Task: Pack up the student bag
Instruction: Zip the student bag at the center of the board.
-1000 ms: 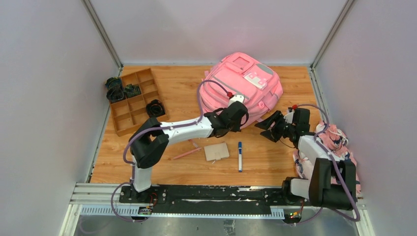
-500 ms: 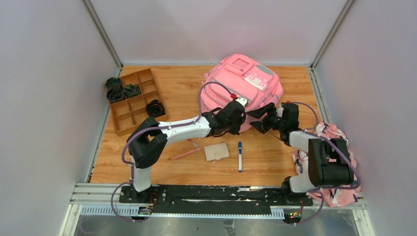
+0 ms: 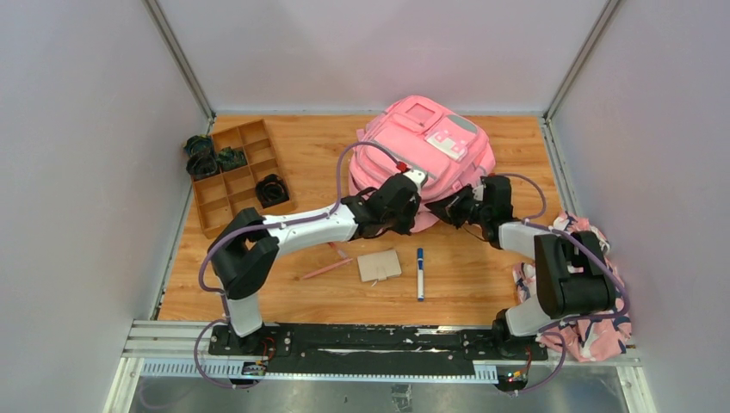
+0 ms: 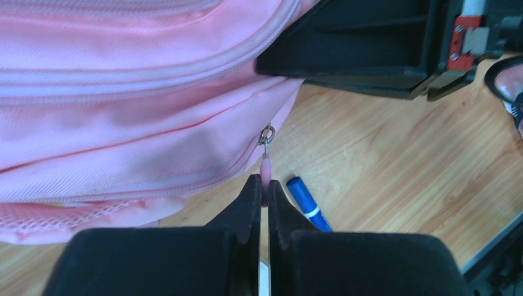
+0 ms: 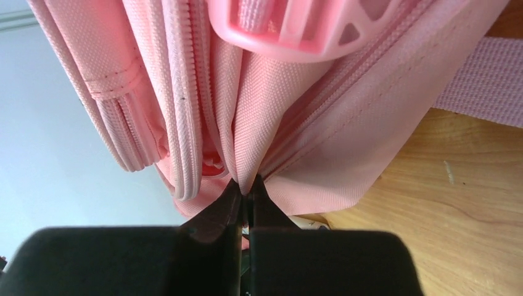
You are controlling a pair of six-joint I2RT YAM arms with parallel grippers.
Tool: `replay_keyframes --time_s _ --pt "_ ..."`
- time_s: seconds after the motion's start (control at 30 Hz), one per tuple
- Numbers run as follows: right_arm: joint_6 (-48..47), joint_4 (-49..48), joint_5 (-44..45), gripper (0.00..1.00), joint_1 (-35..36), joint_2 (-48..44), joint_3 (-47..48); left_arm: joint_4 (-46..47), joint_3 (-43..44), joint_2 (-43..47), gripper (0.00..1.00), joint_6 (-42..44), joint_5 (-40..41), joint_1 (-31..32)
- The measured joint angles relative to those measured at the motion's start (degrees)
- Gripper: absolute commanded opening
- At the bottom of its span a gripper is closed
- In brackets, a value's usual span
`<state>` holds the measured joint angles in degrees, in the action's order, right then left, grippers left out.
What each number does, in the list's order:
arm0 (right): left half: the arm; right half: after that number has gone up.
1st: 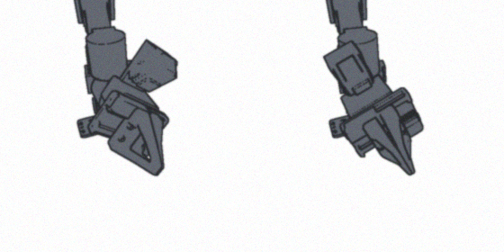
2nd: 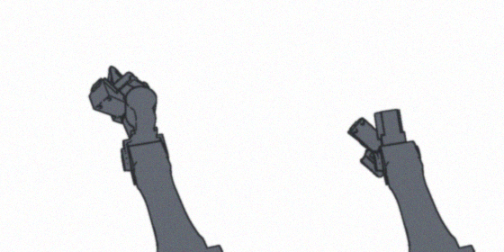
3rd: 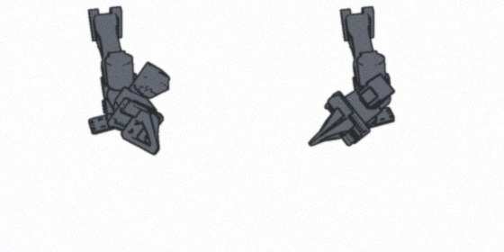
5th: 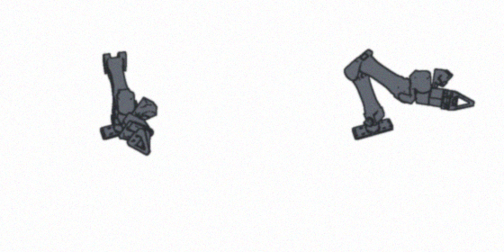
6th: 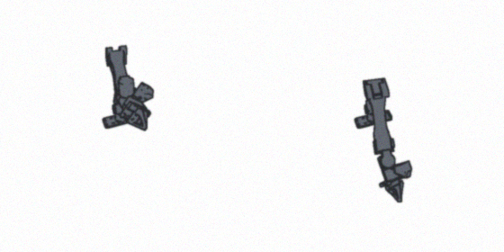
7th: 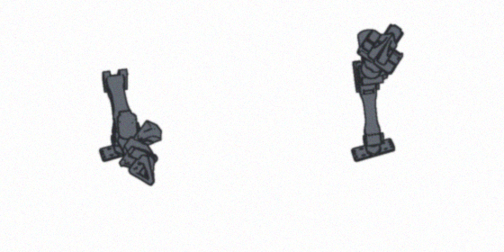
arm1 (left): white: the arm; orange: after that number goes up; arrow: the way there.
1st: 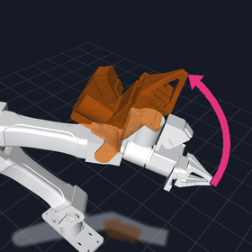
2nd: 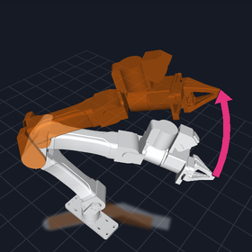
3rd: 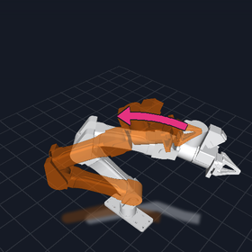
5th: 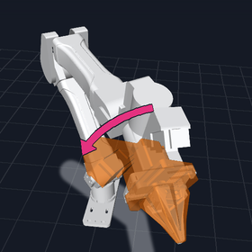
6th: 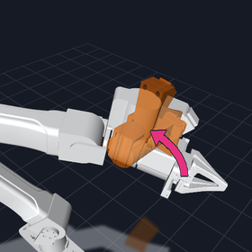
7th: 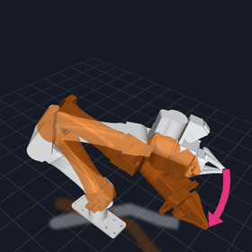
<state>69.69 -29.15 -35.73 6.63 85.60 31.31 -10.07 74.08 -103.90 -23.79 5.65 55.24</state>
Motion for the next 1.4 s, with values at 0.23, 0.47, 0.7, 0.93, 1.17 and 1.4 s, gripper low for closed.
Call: replay_keyframes --time_s 0.23,0.47,0.7,0.93,1.17,1.4 --pt "-13.6 16.8 -3.6 0.0 -4.1 0.5 8.4 0.3 -5.9 5.3 0.0 0.5 -3.1 -2.9" --pt "-26.9 28.6 -8.6 0.08 -13.2 3.0 11.8 1.7 -12.7 11.5 0.0 0.0 -5.5 -8.5" --pt "-33.4 35.3 -4.6 0.72 -14.1 6.3 18.1 1.6 -15.1 11.5 0.0 -4.0 -6.6 -14.3" --pt "-32.7 40.3 5.6 0.75 -12.5 -14.7 13.4 1.9 -15.1 11.6 0.0 -6.4 -8.5 -13.3" --pt "-21.2 40.0 12.7 0.72 3.8 -27.9 6.5 4.4 -13.5 8.0 0.0 -10.3 -10.7 -7.8" --pt "-9.0 37.8 15.8 0.68 8.7 -23.9 1.7 7.3 -10.3 3.5 0.0 -12.7 -15.3 -3.2"
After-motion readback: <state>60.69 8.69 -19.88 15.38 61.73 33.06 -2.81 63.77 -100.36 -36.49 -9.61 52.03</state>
